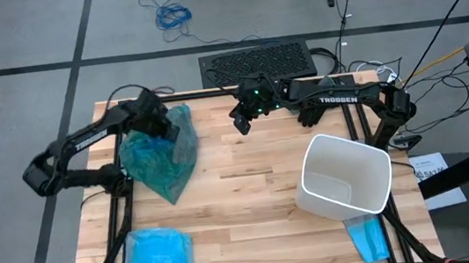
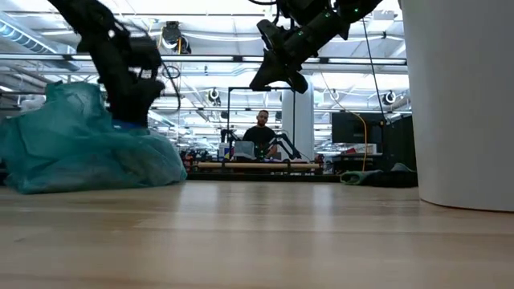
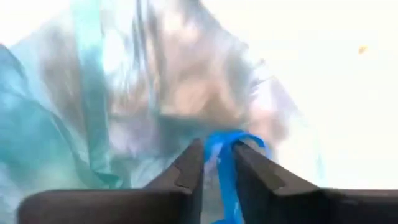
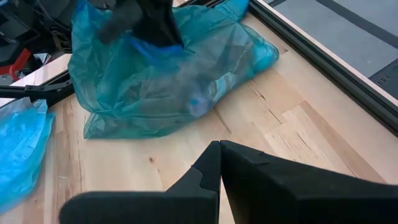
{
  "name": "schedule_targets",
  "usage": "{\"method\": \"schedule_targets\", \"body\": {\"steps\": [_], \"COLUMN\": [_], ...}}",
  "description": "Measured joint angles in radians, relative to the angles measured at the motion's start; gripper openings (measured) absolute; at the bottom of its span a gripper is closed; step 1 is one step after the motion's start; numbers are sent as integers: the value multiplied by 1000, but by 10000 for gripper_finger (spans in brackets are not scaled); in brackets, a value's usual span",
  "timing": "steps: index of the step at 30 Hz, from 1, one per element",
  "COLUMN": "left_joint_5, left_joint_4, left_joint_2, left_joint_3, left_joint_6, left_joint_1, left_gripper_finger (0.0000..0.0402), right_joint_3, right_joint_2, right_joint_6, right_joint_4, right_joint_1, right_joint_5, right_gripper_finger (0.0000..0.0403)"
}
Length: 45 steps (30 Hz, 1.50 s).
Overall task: Place trash/remove bag and relplace
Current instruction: Close the blue trash bag, then insert the new blue trash bag into the trash bin
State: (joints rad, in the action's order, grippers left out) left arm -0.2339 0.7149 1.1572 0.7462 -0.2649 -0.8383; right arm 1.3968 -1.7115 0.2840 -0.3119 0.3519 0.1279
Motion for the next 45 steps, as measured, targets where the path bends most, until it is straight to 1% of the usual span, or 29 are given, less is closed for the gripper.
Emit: {"method": "schedule_targets", "body": {"steps": [7, 12, 14, 18, 21, 25, 26, 28, 31, 33, 35, 38, 40, 43, 45], "left_joint_5": [10, 8, 21, 128, 181, 181, 168, 113, -14, -106, -175, -218, -229, -239, -245], "left_joint_4": [89, 179, 239, 410, 530, 609, 619, 651, 704, 737, 755, 791, 815, 826, 830], "left_joint_2": [-99, -149, -165, -178, -178, -178, -179, -198, -240, -282, -319, -396, -461, -549, -600], "left_joint_3": [130, 241, 283, 364, 411, 454, 463, 477, 501, 501, 501, 501, 501, 501, 502], "left_joint_6": [8, 30, 42, 86, 98, 98, 98, 97, 98, 88, 43, -63, -142, -271, -323], "left_joint_1": [0, 0, 0, 0, 0, 3, 4, 12, 35, 66, 109, 181, 221, 255, 260], "left_gripper_finger": [148, 183, 190, 194, 195, 195, 195, 195, 195, 194, 192, 189, 189, 189, 189], "right_joint_3": [0, 0, 0, 0, 0, 0, 0, 0, 0, 0, 0, 1, 1, 1, 1], "right_joint_2": [0, 0, 0, 0, 0, 0, 1, 14, 61, 106, 157, 241, 294, 356, 383], "right_joint_6": [2, 6, 19, 42, 64, 99, 110, 128, 131, 126, 125, 122, 114, 88, 65], "right_joint_4": [0, 7, 26, 59, 70, 93, 108, 126, 155, 161, 158, 113, 48, -68, -132], "right_joint_1": [0, 0, 0, 0, 0, 0, 0, -11, -41, -69, -91, -117, -126, -140, -152], "right_joint_5": [2, 23, 61, 143, 227, 355, 387, 416, 384, 335, 278, 194, 149, 104, 81], "right_gripper_finger": [0, 16, 30, 66, 94, 125, 130, 137, 141, 141, 141, 136, 131, 126, 124]}}
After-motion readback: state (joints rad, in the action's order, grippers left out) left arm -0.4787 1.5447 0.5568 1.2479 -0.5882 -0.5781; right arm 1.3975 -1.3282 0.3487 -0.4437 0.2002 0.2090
